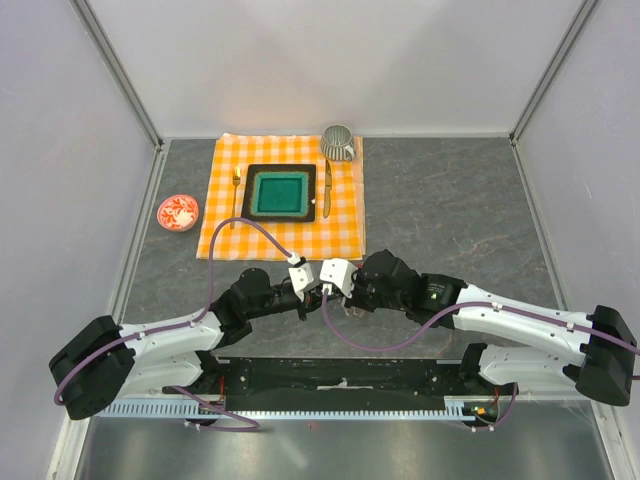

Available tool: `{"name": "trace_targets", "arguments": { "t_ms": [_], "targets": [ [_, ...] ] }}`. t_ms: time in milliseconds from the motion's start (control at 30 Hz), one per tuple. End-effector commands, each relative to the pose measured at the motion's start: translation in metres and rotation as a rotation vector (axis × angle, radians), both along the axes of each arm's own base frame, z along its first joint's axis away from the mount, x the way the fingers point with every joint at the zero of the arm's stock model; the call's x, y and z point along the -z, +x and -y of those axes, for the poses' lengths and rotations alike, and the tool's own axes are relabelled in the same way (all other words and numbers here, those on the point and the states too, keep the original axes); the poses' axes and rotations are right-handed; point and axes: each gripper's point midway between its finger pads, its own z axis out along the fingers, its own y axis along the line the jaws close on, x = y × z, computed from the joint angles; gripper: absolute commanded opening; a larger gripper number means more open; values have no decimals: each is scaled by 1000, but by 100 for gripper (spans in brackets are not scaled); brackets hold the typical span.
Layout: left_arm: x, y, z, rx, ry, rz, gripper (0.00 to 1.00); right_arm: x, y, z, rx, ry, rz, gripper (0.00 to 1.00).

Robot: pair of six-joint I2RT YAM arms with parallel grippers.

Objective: Put the keys on the keyring

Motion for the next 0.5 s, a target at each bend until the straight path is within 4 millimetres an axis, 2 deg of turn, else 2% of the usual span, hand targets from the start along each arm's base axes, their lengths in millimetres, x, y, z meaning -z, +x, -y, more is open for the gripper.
{"name": "trace_targets", "arguments": {
  "t_ms": [0, 67, 167, 200, 233, 300, 367, 400, 467],
  "targets": [
    [-23, -1, 9, 35, -47, 55, 2, -25, 3, -10, 16, 109, 47, 10],
    [-27, -2, 6, 29, -73, 86, 2, -32, 4, -6, 57, 144, 45, 27],
    [-26, -1, 1, 6, -100, 101, 2, -47, 12, 3, 140, 211, 57, 34],
    [-33, 1, 0, -10, -129, 117, 2, -48, 12, 5, 168, 238, 41, 35],
    [-30, 1, -1, -13, -130, 113, 2, -52, 14, 10, 187, 271, 43, 35],
    [-37, 3, -1, -26, -162, 116, 2, -56, 15, 13, 216, 329, 14, 35],
    [-38, 2, -2, -32, -189, 106, 2, -53, 17, 20, 237, 368, -15, 35],
    [-48, 3, -2, -40, -234, 128, 2, -55, 19, 19, 240, 401, -21, 35],
    [-48, 3, -5, -51, -258, 118, 2, -47, 19, 24, 260, 437, -59, 34]
  ]
}}
